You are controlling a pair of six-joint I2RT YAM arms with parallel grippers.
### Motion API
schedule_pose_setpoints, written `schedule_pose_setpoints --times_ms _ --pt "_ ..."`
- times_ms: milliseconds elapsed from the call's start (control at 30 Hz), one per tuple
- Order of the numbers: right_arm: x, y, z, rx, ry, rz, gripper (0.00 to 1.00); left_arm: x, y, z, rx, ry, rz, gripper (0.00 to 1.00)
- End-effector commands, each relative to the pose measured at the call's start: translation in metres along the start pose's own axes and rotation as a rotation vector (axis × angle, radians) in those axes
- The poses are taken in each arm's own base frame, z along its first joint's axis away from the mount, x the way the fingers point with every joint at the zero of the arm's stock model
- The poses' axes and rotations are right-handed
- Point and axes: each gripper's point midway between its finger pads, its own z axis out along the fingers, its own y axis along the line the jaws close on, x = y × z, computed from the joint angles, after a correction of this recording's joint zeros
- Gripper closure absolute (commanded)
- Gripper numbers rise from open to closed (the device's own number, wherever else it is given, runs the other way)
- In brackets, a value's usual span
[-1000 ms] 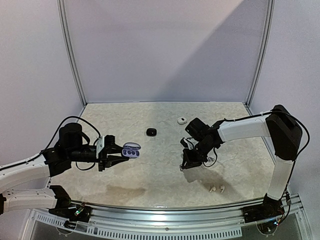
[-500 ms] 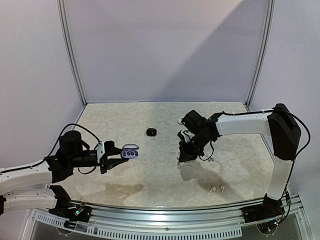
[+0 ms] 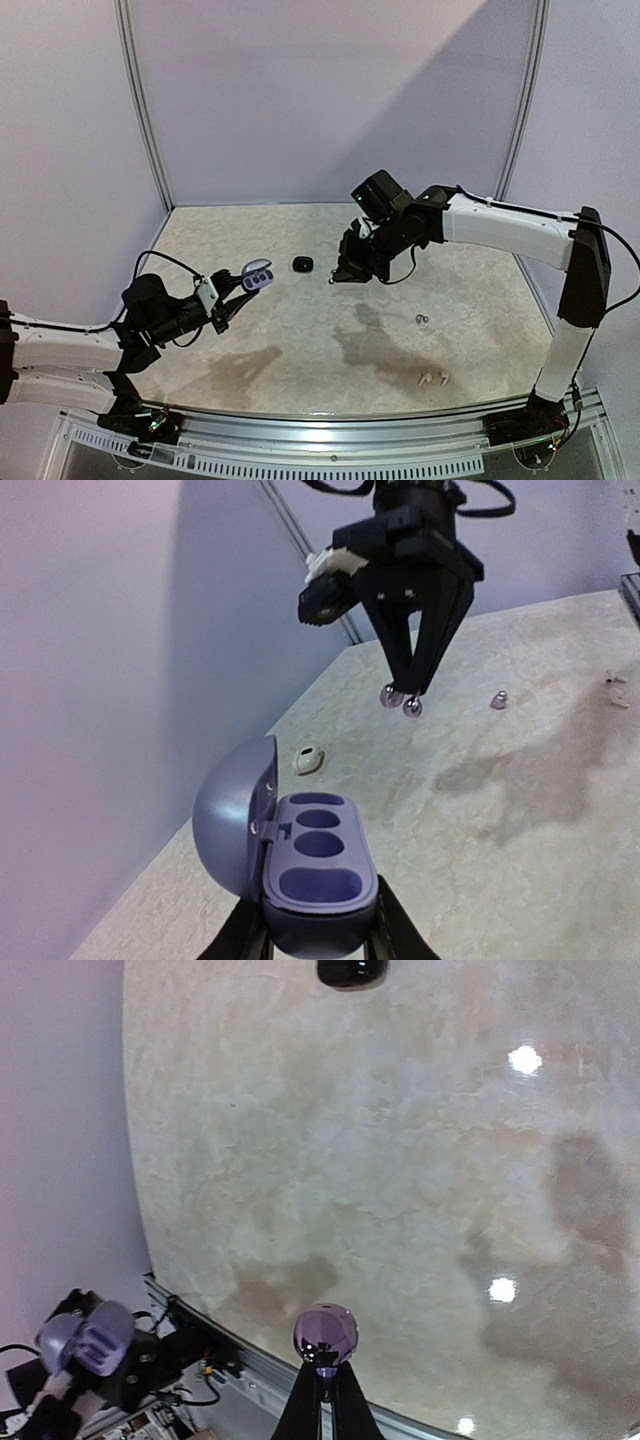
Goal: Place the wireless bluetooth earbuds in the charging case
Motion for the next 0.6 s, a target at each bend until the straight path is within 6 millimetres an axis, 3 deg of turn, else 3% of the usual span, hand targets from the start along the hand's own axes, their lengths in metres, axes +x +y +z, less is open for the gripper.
schedule_pose_setpoints --times_ms 0,200,333,567 --pt "-0.006 0.068 -0.046 -0.179 -0.072 0.124 1.0 -0.022 0.031 0.011 -0.173 -0.069 0.02 1.0" --pt "0.005 0.112 -0.056 -0.302 -0.037 0.177 1.0 -0.04 0.023 0.02 -0.14 -0.15 0.126 1.0" --pt "0.014 0.118 -0.053 -0.305 0.008 0.219 1.0 -0.053 0.029 0.019 -0.174 -0.187 0.174 1.0" --pt "0.017 0.152 -0.054 -0.398 0.074 0.213 1.0 -0.06 0.017 0.019 -0.131 -0.216 0.231 1.0"
